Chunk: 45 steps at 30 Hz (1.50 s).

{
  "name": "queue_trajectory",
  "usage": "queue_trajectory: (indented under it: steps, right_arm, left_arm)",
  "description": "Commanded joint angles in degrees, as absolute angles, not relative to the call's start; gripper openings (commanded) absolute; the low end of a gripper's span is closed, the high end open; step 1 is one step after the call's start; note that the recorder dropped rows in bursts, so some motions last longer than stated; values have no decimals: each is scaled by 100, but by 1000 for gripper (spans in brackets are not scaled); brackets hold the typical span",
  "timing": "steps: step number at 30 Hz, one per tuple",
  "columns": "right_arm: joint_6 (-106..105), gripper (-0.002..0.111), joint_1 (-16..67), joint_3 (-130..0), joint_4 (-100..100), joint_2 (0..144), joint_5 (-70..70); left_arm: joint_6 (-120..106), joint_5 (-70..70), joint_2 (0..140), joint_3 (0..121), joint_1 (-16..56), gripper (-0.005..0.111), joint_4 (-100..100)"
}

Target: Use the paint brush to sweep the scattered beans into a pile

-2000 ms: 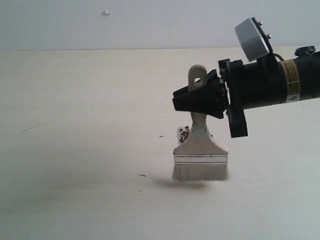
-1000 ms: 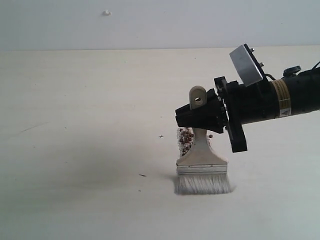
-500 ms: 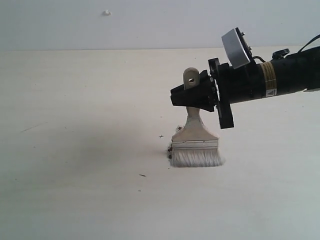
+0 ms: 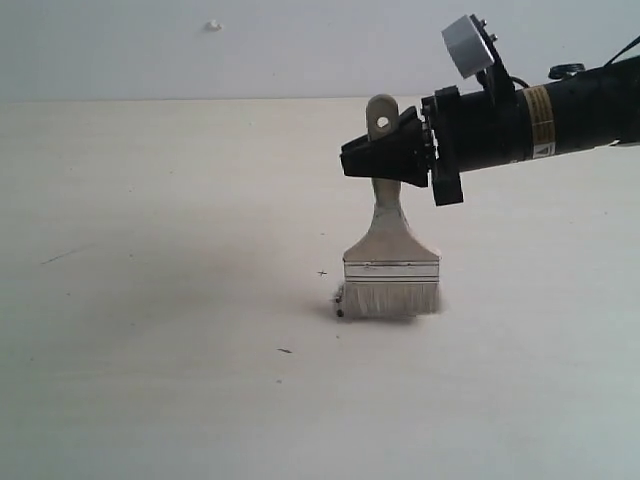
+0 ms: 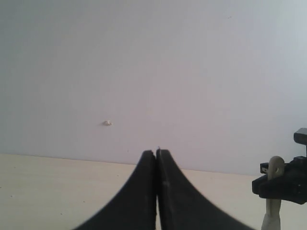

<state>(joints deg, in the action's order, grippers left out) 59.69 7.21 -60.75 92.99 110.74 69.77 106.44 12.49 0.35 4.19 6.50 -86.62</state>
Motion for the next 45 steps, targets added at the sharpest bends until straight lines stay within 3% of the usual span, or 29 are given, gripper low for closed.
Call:
queue_trajectory:
  steps: [1, 18, 31, 45]
  right_arm:
    - [6471, 0, 684, -6108, 8855, 10837, 6996]
    - [6251, 0, 727, -5028, 7426, 11021, 6996]
    - [5884, 0, 727, -5007, 6695, 11357, 5992]
    - [5768, 0, 714, -5019, 6400, 11147, 6180]
  left_arm:
    - [10660, 1234, 0, 390, 645, 0, -8686]
    - [10660, 1234, 0, 390, 645, 0, -8686]
    - [10661, 1251, 0, 390, 645, 0, -8686]
    - [10661, 1251, 0, 390, 645, 0, -8686]
